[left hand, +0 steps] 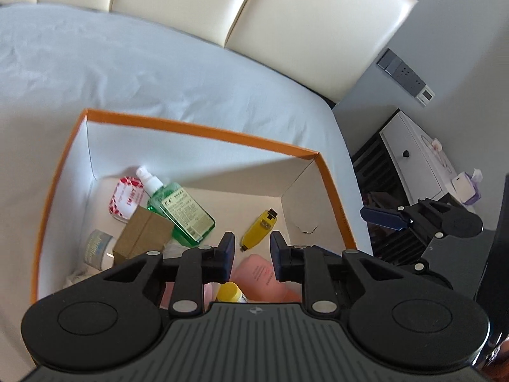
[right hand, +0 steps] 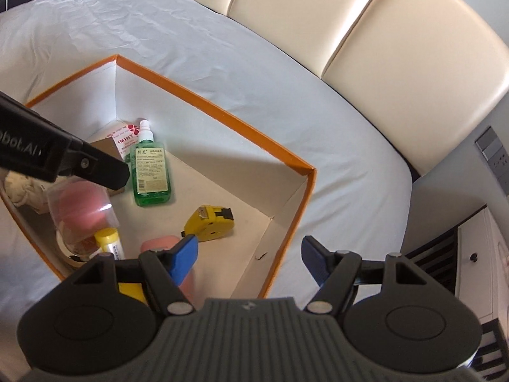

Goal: Organize rigid objects

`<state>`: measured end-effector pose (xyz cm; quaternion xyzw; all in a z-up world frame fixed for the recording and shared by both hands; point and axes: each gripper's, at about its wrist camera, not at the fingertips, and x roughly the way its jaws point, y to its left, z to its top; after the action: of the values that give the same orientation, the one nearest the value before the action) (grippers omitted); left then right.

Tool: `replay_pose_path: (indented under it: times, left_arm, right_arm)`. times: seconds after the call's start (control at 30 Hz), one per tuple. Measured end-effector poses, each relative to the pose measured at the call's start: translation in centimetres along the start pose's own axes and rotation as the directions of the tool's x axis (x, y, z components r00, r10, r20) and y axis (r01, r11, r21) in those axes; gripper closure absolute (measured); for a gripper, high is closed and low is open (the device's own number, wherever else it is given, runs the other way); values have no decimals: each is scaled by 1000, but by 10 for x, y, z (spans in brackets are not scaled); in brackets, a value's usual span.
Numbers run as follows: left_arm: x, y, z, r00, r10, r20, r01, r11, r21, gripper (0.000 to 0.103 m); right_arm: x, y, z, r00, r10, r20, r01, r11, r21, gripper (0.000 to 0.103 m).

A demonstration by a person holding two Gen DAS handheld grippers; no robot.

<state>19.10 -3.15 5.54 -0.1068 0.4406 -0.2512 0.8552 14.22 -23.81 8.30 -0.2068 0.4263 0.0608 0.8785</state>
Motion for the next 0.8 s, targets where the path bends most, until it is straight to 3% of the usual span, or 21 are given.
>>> replay_pose_path:
  times: [0.17,0.33,0.43,0.53,0.63,0.73,0.8]
  left_arm:
    - [-36,-13,-8,992,61,106,-70,994,84,68]
    - [-72,-18,-32,961,168,220,-203,968,146,49]
    - [-93,-19,-52,930,223,293,-275,950,150,33]
    - [-115,-19,-73,885,262,384,-330,936,123,13]
    - [-127,-20,-92,838,324,439,-398,913,87,10]
    - [-134,-17,-107,812,368,452,-438,897,56,10]
    - [-133,-14,-118,795,408,448,-465,885,19,0]
  right_arm:
    - [-22,1,4,999,25,24,-27,998,50,31]
    - [-55,4,-5,995,30,92,-44,987,153,26]
    - [-79,9,-19,985,17,174,-54,975,214,23]
    - [-101,19,-38,967,1,256,-70,963,260,17]
    - [-122,30,-57,942,-38,332,-65,954,293,9]
    - [-137,39,-77,925,-55,376,-84,935,343,5]
    - [-143,44,-90,915,-82,396,-84,920,384,3]
